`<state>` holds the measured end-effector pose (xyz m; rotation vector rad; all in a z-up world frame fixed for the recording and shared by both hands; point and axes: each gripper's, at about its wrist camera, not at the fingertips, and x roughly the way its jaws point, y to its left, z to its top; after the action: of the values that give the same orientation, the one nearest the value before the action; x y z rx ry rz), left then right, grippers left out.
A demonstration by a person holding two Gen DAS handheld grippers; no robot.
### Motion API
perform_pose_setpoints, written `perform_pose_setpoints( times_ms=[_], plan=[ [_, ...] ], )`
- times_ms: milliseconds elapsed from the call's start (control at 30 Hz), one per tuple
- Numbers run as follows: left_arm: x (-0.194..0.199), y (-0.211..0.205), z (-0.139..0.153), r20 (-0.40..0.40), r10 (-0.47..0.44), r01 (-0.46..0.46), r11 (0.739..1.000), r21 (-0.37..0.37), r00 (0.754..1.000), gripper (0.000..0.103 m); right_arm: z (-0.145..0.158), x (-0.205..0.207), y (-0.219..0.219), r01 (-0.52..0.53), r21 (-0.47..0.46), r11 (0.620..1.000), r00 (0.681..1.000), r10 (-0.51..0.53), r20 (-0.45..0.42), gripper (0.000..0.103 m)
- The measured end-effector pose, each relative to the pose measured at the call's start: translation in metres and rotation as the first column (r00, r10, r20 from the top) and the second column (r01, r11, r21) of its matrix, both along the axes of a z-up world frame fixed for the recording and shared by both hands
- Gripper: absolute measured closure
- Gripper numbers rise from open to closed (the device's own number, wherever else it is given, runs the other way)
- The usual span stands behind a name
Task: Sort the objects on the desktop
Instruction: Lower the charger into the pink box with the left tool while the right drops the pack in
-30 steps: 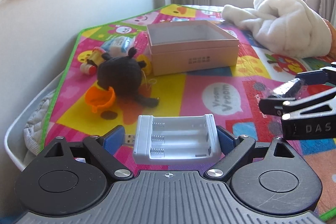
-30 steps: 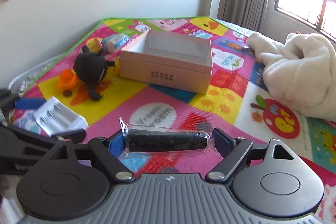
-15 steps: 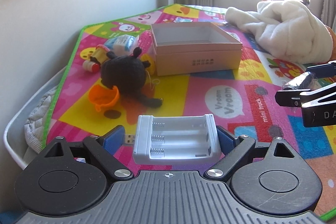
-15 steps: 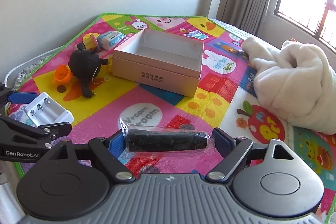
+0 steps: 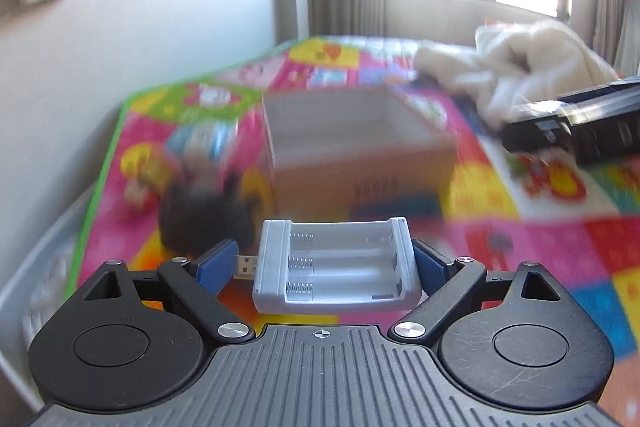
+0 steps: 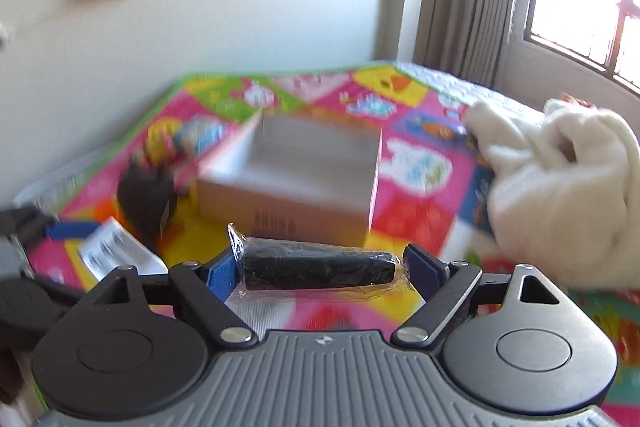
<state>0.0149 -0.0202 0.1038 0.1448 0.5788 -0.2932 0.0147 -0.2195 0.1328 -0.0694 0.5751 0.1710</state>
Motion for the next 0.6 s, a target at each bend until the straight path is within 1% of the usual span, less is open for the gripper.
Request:
perform_pose_setpoints(
  times_ms=[33,100,133,167,200,233,300,367,467,533,567,600],
  plan=[
    [0.013,-0.005,0.011,0.045,0.003,-0.003,1.0,0.001,0.999,0.009,0.012,0.016,-0.001,-0.011,0.021,1.0,1.0,0.01,0.026,0.018],
    [0.043,-0.022,0.031,0.153,-0.004,0.001,1.0,0.022,0.988,0.008,0.033,0.055,0.001,-0.002,0.052,0.999,0.997,-0.002,0.074,0.017],
    [0.058,-0.031,0.036,0.173,-0.02,0.009,0.998,0.064,0.985,0.008,0.04,0.074,0.001,0.002,0.068,0.998,0.996,-0.008,0.087,0.016],
    [0.07,-0.038,0.038,0.169,-0.039,0.02,0.994,0.11,0.985,0.008,0.047,0.093,0.002,0.01,0.082,0.997,0.996,-0.017,0.086,0.015],
    [0.076,-0.039,0.039,0.169,-0.043,0.02,0.991,0.132,0.985,0.008,0.05,0.106,0.003,0.017,0.094,0.995,0.996,-0.025,0.085,0.014],
    [0.076,-0.035,0.039,0.174,-0.025,0.003,0.992,0.128,0.984,0.006,0.052,0.116,0.004,0.016,0.099,0.995,0.996,-0.024,0.089,0.014],
    [0.069,-0.017,0.036,0.157,0.024,-0.037,0.996,0.076,0.987,0.003,0.046,0.128,0.007,0.0,0.088,0.996,0.996,-0.008,0.091,0.013],
    [0.061,0.0,0.027,0.11,0.087,-0.091,0.995,0.037,0.99,0.002,0.029,0.138,0.014,-0.005,0.092,0.996,0.999,0.0,0.054,0.013],
    [0.047,0.021,0.009,0.049,0.157,-0.158,0.987,0.022,0.986,0.001,-0.014,0.154,0.028,-0.009,0.166,0.986,0.997,0.021,-0.072,0.013],
    [0.033,0.034,-0.003,0.027,0.191,-0.192,0.981,0.019,0.981,0.001,-0.045,0.159,0.043,-0.012,0.23,0.973,0.987,0.048,-0.152,0.018],
    [0.026,0.04,-0.008,0.023,0.212,-0.212,0.977,0.019,0.977,0.001,-0.06,0.16,0.054,-0.023,0.252,0.967,0.98,0.072,-0.185,0.023],
    [0.02,0.047,-0.012,0.017,0.232,-0.232,0.973,0.013,0.973,0.001,-0.073,0.162,0.064,-0.037,0.273,0.961,0.972,0.098,-0.214,0.025]
  ],
)
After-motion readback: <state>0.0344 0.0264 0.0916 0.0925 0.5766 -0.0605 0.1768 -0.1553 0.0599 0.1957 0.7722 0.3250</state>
